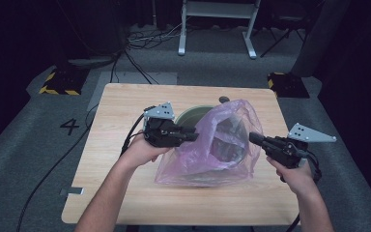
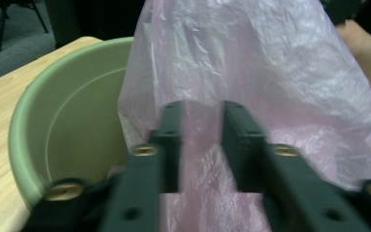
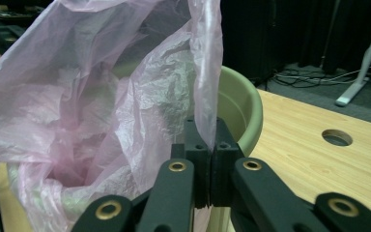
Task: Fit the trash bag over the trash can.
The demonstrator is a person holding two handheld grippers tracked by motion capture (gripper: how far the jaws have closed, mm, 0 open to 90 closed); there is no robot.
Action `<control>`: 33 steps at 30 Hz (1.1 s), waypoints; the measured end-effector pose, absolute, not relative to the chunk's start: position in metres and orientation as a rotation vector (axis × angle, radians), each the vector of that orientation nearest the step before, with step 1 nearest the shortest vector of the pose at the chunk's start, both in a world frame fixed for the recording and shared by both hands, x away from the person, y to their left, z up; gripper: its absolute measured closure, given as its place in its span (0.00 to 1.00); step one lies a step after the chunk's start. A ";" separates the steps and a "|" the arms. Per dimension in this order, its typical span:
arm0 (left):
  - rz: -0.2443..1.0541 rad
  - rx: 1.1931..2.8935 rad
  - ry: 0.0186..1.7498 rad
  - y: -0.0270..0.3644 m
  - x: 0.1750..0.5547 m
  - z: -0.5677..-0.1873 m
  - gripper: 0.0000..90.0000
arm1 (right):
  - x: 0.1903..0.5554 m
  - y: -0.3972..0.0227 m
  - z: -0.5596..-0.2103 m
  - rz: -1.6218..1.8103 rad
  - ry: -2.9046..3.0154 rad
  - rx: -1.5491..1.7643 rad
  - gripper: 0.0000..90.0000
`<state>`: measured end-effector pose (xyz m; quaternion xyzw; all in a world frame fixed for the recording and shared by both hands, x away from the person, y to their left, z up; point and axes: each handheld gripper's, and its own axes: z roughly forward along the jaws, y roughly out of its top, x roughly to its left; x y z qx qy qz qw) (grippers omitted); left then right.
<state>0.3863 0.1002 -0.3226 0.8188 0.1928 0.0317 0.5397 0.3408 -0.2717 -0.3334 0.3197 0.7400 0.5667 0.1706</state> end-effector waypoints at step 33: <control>0.020 2.011 0.399 0.111 0.396 -0.330 1.00 | 0.346 -0.282 -0.334 1.602 2.119 0.931 1.00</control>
